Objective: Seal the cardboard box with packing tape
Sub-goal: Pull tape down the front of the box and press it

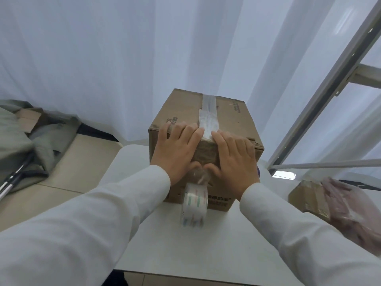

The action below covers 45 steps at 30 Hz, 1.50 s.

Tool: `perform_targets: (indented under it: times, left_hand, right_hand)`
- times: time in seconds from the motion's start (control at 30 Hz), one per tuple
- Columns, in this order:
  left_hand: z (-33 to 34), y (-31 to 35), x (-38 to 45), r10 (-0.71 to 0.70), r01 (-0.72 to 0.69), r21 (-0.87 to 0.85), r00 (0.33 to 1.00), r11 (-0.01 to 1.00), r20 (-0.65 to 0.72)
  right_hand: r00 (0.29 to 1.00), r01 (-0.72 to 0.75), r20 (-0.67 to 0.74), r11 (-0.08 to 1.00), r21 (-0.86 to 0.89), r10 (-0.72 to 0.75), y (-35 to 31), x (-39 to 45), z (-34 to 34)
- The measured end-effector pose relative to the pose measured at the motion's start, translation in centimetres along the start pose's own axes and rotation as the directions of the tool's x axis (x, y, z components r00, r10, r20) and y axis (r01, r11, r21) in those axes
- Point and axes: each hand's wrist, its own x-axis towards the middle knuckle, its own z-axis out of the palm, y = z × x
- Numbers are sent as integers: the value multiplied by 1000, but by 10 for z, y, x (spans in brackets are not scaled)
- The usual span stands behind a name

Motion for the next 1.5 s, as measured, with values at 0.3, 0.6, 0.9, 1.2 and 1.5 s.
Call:
perform_targets:
  times: [0.3,0.6,0.9,1.2,1.5]
  left_hand:
    - [-2,-2,-3,19,-20,23,999,1000,26]
    - [1,7,-2,-1,2,81,1000,997,-11]
    - [6,6,-4,10,-9,47,1000,999,-5]
    - [3,5,-5,20,-21,32,1000,999,6]
    - [0,6,-4,12,-12,-2,1000,1000,16]
  right_hand:
    - [999,34,5,999,0,-34,3,-2,2]
    - [997,11,-82,1000,18,-9,-3,-5,10]
    - [995,23,-93,999,-28,-25,-4,-6,13]
    - [993,38,-109,999,-6,-38,-2,-7,13]
    - [992,-37,-118,999,-16,35,-12,-5,18]
